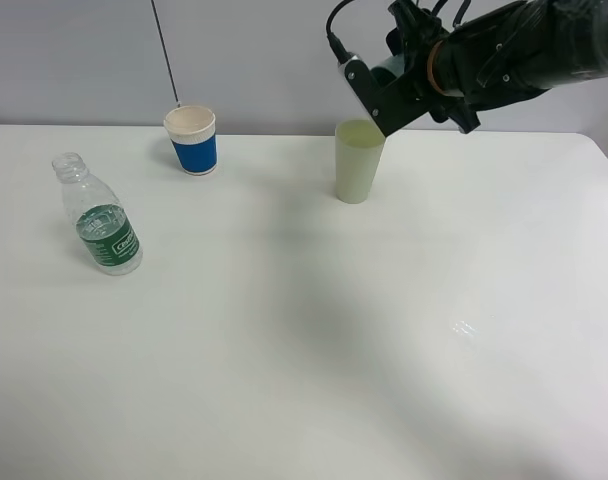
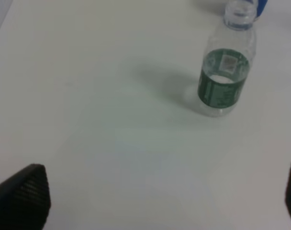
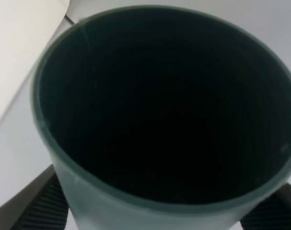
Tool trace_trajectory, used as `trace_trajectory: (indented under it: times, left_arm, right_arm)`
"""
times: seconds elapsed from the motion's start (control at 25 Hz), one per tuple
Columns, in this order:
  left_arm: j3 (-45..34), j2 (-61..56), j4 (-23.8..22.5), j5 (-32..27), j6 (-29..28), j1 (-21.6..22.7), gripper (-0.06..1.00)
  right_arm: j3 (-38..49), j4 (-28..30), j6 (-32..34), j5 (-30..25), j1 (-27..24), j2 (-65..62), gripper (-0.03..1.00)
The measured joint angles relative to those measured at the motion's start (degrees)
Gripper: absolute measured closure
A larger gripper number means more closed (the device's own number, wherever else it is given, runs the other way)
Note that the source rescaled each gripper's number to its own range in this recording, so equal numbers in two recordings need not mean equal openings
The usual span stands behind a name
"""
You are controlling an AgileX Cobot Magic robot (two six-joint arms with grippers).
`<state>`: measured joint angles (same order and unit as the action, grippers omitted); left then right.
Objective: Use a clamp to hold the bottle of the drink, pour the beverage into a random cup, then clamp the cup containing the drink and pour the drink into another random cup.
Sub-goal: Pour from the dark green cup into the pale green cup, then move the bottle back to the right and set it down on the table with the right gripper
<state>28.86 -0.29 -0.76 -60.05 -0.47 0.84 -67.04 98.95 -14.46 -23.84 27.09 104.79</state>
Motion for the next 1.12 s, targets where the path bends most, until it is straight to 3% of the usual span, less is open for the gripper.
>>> trace_trajectory:
  times: [0.16, 0.4, 0.6, 0.88, 1.04, 1.12]
  left_arm:
    - [0.0, 0.0, 0.1, 0.0, 0.0, 0.0, -0.06]
    - [0.0, 0.0, 0.1, 0.0, 0.0, 0.0, -0.06]
    - [0.0, 0.0, 0.1, 0.0, 0.0, 0.0, -0.06]
    - [0.0, 0.0, 0.1, 0.0, 0.0, 0.0, -0.06]
    - [0.0, 0.0, 0.1, 0.0, 0.0, 0.0, -0.06]
    - [0.0, 0.0, 0.1, 0.0, 0.0, 0.0, -0.06]
  right_arm:
    - [0.0, 0.0, 16.5, 0.1, 0.0, 0.0, 0.95]
    - [0.0, 0.1, 47.7, 0.2, 0.1, -0.1, 0.95]
    - [0.0, -0.8, 62.8, 1.2, 2.9, -3.3, 0.95]
    - [-0.1, -12.6, 67.2, 13.8, 8.2, -9.3, 0.95]
    - [-0.1, -26.2, 65.6, 23.8, 9.7, -10.2, 0.95]
    - [0.1, -35.4, 60.7, 27.4, 10.3, -10.2, 0.95]
